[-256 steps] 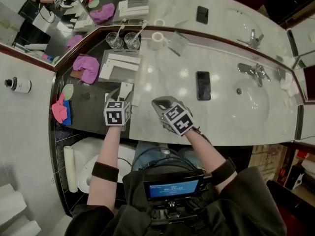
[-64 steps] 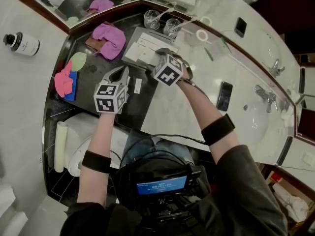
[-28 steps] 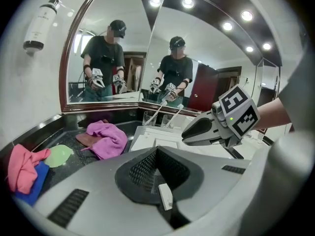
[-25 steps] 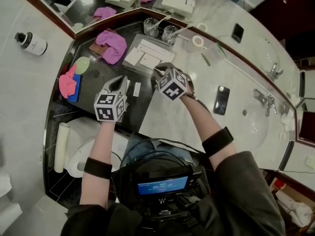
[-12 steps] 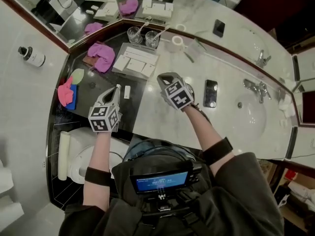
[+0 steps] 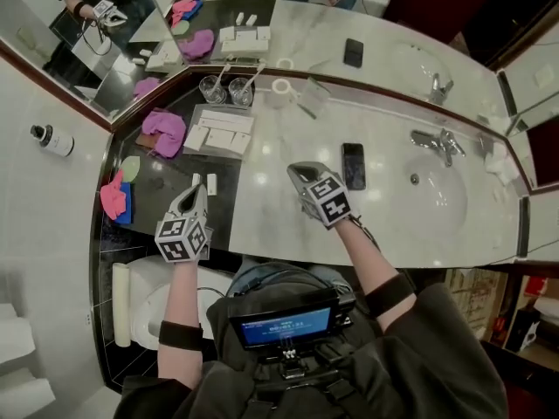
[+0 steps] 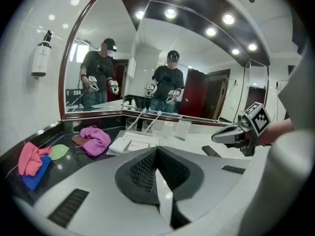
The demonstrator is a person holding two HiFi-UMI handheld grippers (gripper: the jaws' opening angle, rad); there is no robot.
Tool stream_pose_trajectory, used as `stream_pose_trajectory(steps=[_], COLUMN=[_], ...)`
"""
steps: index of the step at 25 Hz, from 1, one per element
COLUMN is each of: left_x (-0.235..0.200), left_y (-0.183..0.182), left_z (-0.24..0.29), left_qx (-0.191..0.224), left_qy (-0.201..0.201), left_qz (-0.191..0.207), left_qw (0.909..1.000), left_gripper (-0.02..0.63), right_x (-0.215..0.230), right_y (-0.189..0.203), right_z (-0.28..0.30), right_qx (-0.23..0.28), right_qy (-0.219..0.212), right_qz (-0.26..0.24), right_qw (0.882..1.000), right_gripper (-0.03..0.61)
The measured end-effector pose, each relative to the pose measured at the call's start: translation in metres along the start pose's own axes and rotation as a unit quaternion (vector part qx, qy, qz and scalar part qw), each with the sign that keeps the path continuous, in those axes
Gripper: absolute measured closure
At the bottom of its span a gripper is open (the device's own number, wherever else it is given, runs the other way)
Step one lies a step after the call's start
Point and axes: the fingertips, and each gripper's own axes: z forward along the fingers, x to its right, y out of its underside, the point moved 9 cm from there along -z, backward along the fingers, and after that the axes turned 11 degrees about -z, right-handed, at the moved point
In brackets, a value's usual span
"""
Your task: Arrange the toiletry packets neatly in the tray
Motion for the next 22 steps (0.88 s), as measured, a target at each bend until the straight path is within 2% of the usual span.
stream_pose_trajectory(steps=[5, 12, 17, 22], left_x=[0.012, 0.024, 0.02, 0.01], left_y=[0.003, 0.002, 0.001, 0.004], left_z=[-0.005, -0.009, -0.014, -0.017], left_qx=[0.006, 0.013, 0.019, 0.014], left_qy=[0.003, 0.009, 0.002, -0.006], left_qz=[0.004, 0.019, 0.017, 0.014], left_qw=[1.0, 0.9997, 0.9997, 0.9998], left_gripper=[0.614, 0.614, 0.613, 0.613], right_x=[0.004, 0.004, -0.004, -0.024], right_y=[0.021, 0.035, 0.024, 0.007], right_z=[-0.02, -0.029, -0.025, -0.003], right_qx=[0.018, 0.021, 0.025, 0.013], right_qy=[0.009, 0.01, -0.006, -0.039], right_qz=[0.043, 0.058, 0.044, -0.018], right_qw=[0.999, 0.998, 0.999, 0.999], right_gripper=[0.568, 0.568, 0.568, 0.556])
